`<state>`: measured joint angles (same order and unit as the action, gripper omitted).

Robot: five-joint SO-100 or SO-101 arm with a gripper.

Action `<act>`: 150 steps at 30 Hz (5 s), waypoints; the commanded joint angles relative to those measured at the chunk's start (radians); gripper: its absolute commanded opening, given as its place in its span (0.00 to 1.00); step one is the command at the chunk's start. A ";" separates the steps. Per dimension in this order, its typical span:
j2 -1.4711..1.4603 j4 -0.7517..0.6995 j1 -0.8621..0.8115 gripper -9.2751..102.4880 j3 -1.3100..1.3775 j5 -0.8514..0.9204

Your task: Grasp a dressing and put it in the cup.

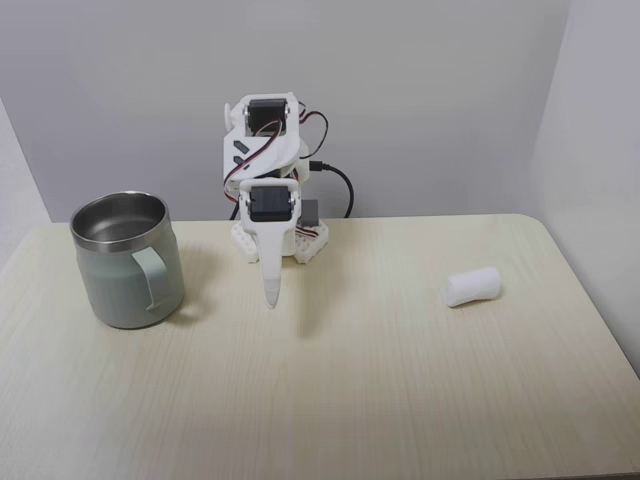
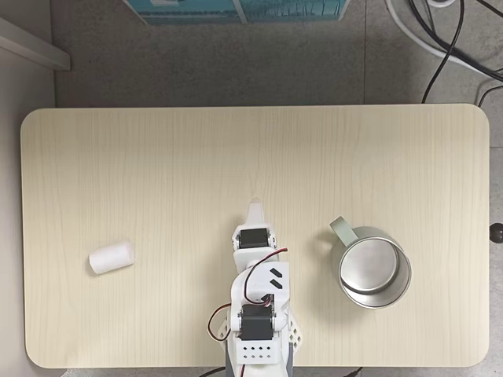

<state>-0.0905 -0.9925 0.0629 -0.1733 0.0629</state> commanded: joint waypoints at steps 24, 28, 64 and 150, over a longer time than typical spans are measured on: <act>0.005 -0.006 0.003 0.08 -0.041 0.000; 0.006 -0.086 0.077 0.08 -0.129 0.021; 1.529 -0.792 0.859 0.23 -1.482 -0.158; 1.410 -0.839 0.365 0.08 -1.647 -0.106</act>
<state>1.4235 -1.7948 0.5706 -1.8285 -0.0522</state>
